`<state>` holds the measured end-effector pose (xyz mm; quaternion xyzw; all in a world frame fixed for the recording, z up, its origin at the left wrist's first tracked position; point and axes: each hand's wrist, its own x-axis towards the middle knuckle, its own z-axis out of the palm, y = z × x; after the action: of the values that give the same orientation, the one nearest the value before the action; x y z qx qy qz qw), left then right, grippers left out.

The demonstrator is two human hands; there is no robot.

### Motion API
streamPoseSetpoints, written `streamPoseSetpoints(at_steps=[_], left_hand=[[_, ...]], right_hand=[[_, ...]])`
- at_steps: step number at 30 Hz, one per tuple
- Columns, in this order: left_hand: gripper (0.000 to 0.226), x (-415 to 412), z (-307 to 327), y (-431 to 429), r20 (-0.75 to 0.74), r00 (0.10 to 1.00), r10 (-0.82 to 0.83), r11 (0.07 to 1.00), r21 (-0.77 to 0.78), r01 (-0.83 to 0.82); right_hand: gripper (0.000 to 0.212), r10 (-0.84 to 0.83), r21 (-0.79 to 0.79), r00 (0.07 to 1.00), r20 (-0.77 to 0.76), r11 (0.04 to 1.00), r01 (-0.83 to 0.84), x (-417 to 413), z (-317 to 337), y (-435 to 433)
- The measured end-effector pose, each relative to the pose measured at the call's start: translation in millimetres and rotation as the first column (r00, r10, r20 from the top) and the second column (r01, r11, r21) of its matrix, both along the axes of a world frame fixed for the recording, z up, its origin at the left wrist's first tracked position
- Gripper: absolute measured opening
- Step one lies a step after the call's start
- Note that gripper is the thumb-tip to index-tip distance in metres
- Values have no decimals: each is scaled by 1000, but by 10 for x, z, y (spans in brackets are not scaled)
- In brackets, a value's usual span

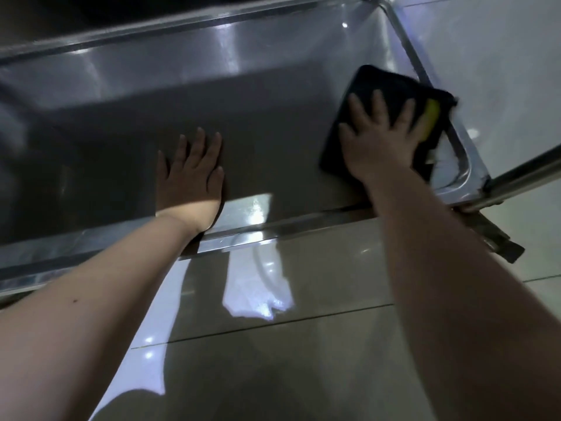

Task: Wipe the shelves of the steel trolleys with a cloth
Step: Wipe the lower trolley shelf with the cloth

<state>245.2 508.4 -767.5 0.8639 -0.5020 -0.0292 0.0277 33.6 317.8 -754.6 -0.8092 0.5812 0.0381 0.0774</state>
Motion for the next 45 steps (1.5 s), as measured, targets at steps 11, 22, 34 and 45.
streamPoseSetpoints(at_steps=[11,22,34,45], left_hand=[[60,32,-13,-23,15,991,129,992,5,-129],[57,7,-43,-19,39,992,119,993,18,-120],[56,26,20,-4,5,994,111,991,73,-111],[56,828,127,1016,12,992,125,990,64,-126]], right_hand=[[57,441,-124,897,39,892,-434,422,-102,196],[60,141,-17,990,-26,990,-141,-80,-29,557],[63,349,19,931,-104,937,-349,-573,-18,306],[57,48,138,994,-99,990,-34,-821,78,145]])
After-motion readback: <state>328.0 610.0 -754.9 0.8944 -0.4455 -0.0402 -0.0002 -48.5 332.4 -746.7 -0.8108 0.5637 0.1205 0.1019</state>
